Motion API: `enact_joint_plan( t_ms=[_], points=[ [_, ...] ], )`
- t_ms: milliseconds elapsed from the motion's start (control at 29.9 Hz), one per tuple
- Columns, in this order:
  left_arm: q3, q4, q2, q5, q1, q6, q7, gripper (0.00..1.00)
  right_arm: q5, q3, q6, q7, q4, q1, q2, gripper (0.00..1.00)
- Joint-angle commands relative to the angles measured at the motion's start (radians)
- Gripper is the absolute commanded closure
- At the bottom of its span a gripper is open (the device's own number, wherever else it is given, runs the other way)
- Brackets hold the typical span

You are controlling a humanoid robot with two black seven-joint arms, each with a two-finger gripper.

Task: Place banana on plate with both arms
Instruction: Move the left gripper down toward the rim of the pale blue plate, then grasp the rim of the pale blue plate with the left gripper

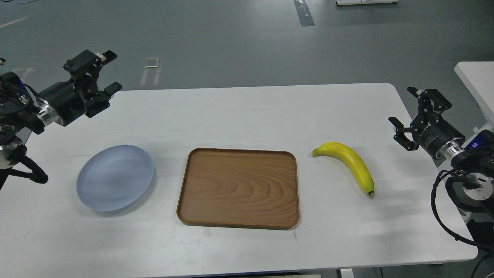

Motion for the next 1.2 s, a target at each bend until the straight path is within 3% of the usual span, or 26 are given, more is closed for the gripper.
enact_joint_plan(
  t_ms=[0, 234, 435, 502, 703, 1037, 1171],
  points=[
    [0.001, -0.129, 0.091, 0.276, 0.006, 0.000, 0.000, 0.00, 0.000, -0.014, 0.000, 0.000, 0.003, 0.006, 0.001, 0.01],
    [0.073, -0.149, 0.172, 0.683, 0.025, 0.007, 0.000, 0.00, -0.002, -0.014, 0.000, 0.000, 0.010, 0.012, 0.003, 0.01],
    [0.271, -0.022, 0.188, 0.708, 0.040, 0.225, 0.000, 0.00, -0.003, -0.015, 0.000, 0.000, 0.010, 0.010, 0.006, 0.01],
    [0.291, 0.036, 0.177, 0.708, 0.043, 0.240, 0.000, 0.00, -0.003, -0.015, 0.000, 0.000, 0.010, 0.010, 0.007, 0.01],
    [0.331, 0.139, 0.123, 0.692, 0.063, 0.265, 0.000, 0.01, -0.003, -0.015, 0.000, 0.000, 0.010, 0.009, 0.010, 0.01],
    [0.331, 0.174, 0.088, 0.672, 0.126, 0.265, 0.000, 0.05, -0.003, -0.015, 0.000, 0.000, 0.012, 0.007, 0.009, 0.01],
    [0.331, 0.184, 0.074, 0.663, 0.127, 0.265, 0.000, 0.12, -0.003, -0.015, 0.000, 0.000, 0.013, 0.004, 0.009, 0.01]
  ],
)
